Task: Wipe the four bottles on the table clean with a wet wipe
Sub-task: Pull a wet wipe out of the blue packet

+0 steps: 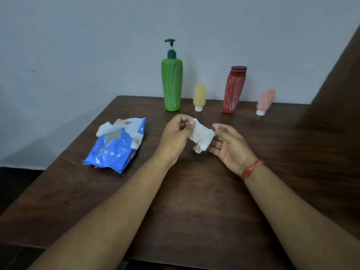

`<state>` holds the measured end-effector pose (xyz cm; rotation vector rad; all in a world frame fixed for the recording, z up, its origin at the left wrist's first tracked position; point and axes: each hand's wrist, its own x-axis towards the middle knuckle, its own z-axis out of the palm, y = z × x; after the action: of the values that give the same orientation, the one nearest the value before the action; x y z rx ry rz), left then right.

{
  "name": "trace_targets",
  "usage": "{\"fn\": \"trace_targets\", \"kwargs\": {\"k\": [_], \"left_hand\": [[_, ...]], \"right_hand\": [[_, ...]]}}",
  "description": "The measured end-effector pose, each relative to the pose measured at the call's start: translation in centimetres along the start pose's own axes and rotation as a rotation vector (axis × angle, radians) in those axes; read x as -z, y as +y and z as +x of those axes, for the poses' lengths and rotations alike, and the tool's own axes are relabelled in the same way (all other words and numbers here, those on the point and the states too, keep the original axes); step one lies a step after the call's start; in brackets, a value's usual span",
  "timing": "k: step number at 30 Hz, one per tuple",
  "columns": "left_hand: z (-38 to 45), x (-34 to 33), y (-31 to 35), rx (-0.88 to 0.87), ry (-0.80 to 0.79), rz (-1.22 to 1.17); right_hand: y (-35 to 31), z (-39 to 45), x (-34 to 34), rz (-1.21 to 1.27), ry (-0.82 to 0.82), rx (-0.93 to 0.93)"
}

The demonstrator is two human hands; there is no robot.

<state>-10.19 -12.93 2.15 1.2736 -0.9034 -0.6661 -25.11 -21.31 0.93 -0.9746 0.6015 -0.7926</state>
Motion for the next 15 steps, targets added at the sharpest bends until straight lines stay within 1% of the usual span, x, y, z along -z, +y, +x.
{"fn": "trace_targets", "kwargs": {"k": [2, 5, 7, 9, 11, 13, 15], "left_hand": [[-0.1, -0.4, -0.7, -0.009, -0.045, 0.049], [0.0, -0.2, -1.6, 0.003, -0.004, 0.058], [0.1, 0.1, -2.1, 0.054, 0.035, -0.014], [-0.1, -0.1, -2.1, 0.122, 0.037, -0.143], [-0.2, -0.3, -2.0, 0.209, -0.048, -0.229], [-0.3, -0.2, -1.8, 0.276, -0.201, -0.275], [-0.5, -0.1, -1.7, 0.282, -0.288, -0.287]], "right_hand": [[0.2, 0.2, 0.6, 0.006, -0.012, 0.074], [0.0, 0.3, 0.7, -0.030, -0.071, 0.136], [-0.1, 0.4, 0.8, -0.022, -0.127, 0.164], [-0.1, 0.4, 0.8, 0.024, -0.198, 0.181], [0.1, 0.4, 0.9, 0.055, -0.266, 0.189], [0.2, 0.3, 0.8, 0.056, -0.307, 0.181], [0.3, 0.4, 0.8, 0.020, -0.318, 0.170]]}}
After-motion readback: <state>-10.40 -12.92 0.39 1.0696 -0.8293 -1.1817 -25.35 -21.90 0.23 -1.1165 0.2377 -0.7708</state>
